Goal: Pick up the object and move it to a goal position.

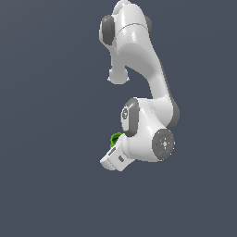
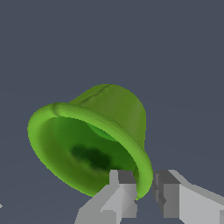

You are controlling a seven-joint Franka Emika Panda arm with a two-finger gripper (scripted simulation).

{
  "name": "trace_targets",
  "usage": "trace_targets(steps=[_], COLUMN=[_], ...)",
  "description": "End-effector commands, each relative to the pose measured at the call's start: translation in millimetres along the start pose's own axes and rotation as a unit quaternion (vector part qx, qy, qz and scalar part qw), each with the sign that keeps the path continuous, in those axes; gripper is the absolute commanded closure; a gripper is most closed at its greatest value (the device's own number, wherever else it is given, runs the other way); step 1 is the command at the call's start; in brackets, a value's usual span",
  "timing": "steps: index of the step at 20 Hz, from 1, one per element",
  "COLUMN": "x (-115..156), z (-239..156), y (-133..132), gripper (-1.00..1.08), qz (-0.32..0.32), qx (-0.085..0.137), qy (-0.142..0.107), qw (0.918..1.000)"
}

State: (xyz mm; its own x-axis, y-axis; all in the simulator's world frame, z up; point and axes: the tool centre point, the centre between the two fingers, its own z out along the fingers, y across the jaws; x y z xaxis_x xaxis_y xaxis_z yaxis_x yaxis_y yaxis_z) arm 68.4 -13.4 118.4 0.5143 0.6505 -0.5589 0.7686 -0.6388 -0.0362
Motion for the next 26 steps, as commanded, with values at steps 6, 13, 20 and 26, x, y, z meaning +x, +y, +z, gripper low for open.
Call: trace_targets(steps=[6, 13, 20, 26], x=[-47.0, -107.7, -178.8, -231.2], z=[-53.2, -114.1, -176.6, -217.2], y=[18.3, 35.3, 48.4, 54.9], gripper=[1.08, 1.08, 1.08, 1.08], qz=[-0.006, -0.013, -0.022, -0.028], qx=[-0.042, -0.093, -0.148, -0.185], qy=[0.034, 0.074, 0.118, 0.149], qw=[0.9985, 0.9928, 0.9817, 0.971])
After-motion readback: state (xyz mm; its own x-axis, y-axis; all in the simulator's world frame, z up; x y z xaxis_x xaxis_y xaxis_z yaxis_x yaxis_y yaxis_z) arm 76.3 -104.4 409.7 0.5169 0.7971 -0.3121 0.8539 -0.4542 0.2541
